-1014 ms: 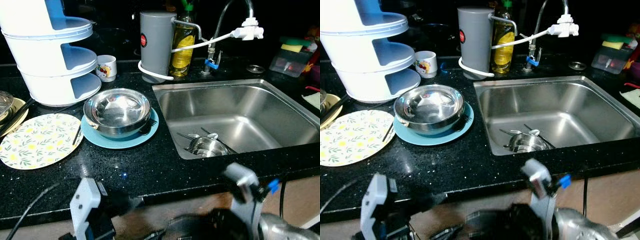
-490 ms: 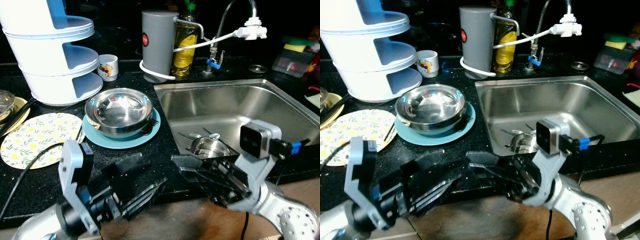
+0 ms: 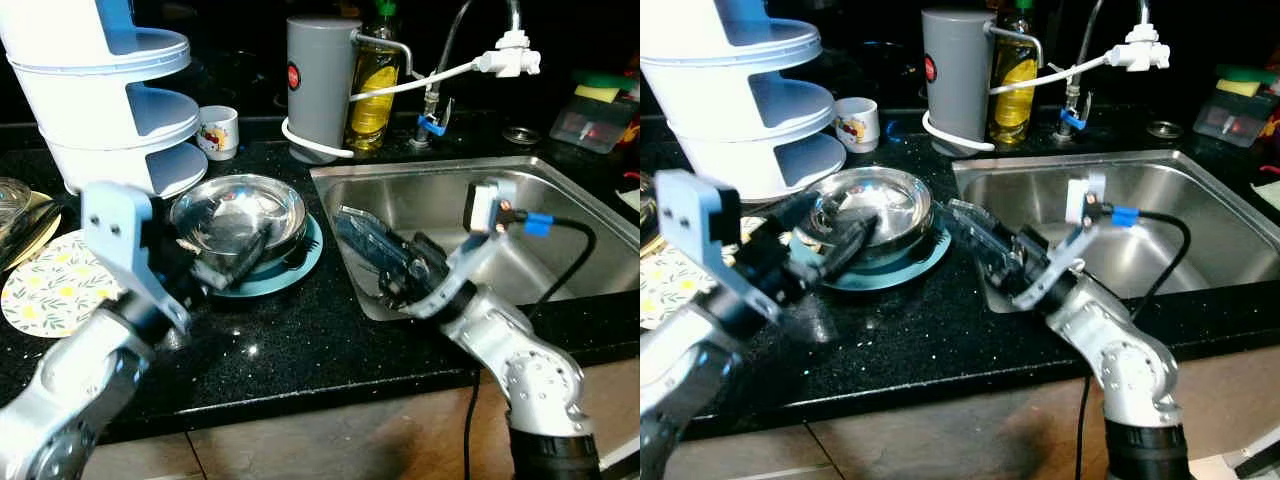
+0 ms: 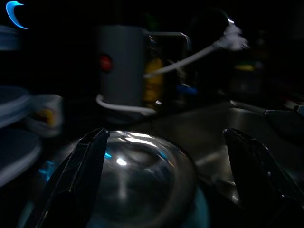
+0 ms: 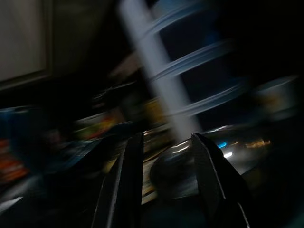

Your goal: Kitchen organization

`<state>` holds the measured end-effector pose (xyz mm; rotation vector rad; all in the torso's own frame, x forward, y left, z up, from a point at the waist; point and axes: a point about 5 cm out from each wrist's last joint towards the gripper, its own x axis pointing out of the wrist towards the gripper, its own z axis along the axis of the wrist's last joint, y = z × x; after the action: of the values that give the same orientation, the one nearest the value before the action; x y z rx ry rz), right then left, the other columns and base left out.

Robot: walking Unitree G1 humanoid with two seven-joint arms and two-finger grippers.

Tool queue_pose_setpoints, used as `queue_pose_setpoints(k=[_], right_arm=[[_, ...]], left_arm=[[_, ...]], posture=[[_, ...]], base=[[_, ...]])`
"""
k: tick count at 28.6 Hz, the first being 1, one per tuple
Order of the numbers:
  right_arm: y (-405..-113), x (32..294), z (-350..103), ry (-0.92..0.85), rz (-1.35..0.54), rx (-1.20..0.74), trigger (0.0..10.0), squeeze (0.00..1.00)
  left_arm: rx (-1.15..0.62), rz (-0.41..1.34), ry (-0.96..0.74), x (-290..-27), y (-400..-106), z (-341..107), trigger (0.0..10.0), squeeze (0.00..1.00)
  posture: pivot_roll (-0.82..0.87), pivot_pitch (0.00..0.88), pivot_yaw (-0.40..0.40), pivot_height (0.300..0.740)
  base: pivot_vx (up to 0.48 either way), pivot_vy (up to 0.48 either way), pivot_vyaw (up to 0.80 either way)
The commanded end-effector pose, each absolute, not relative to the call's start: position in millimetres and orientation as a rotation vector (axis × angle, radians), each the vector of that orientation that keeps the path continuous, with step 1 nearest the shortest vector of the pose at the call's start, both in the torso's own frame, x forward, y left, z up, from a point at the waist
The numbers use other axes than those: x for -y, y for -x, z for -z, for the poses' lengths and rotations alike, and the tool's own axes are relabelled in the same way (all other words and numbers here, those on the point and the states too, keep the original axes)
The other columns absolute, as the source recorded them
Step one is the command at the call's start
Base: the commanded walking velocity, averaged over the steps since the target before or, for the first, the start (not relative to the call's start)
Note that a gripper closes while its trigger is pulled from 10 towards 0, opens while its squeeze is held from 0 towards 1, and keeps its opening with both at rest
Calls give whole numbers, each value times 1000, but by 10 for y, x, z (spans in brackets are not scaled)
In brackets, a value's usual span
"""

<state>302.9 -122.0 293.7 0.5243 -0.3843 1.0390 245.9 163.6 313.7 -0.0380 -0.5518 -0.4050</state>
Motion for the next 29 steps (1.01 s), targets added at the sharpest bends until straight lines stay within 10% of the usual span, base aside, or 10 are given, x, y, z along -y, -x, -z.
queue_pose_setpoints(k=[1, 9, 10, 20, 21, 22, 26, 29], right_arm=[[-3154, 1253, -2987, -485, -925, 412, 10000, 0], [-3276, 1162, -2993, -379, -858, 409, 10000, 0], [-3276, 1132, -2985, -357, -868, 405, 10000, 0], [-3143, 824, -2950, -197, -1122, 354, 10000, 0], [-3143, 812, -2944, -189, -1131, 353, 10000, 0], [-3143, 812, -2944, -189, -1131, 353, 10000, 0], [-3124, 778, -2929, -172, -1175, 350, 10000, 0], [-3114, 767, -2924, -167, -1194, 349, 10000, 0]], left_arm=[[568, 278, 43, -1767, -2522, -3232, 10000, 0], [500, 16, -83, -2156, -2688, -3363, 10000, 0], [456, -8, -105, -2237, -2712, -3351, 10000, 1000], [27, -437, -46, -3000, -2648, -2877, 10000, 1000], [-26, -449, 0, -3029, -2615, -2770, 10000, 624], [-26, -449, 0, -3029, -2615, -2770, 10000, 624], [-113, -525, 160, -3143, -2464, -2519, 10000, 0], [-134, -560, 184, -3196, -2415, -2478, 10000, 0]], posture=[[73, 126, -49, 740], [73, 126, -49, 740], [75, 122, -50, 740], [75, 136, -49, 740], [79, 142, -55, 740], [79, 142, -55, 740], [84, 150, -62, 740], [84, 150, -62, 740]], base=[[0, 0, 0], [0, 0, 0], [0, 0, 0], [0, 0, 0], [0, 0, 0], [0, 0, 0], [0, 0, 0], [0, 0, 0]])
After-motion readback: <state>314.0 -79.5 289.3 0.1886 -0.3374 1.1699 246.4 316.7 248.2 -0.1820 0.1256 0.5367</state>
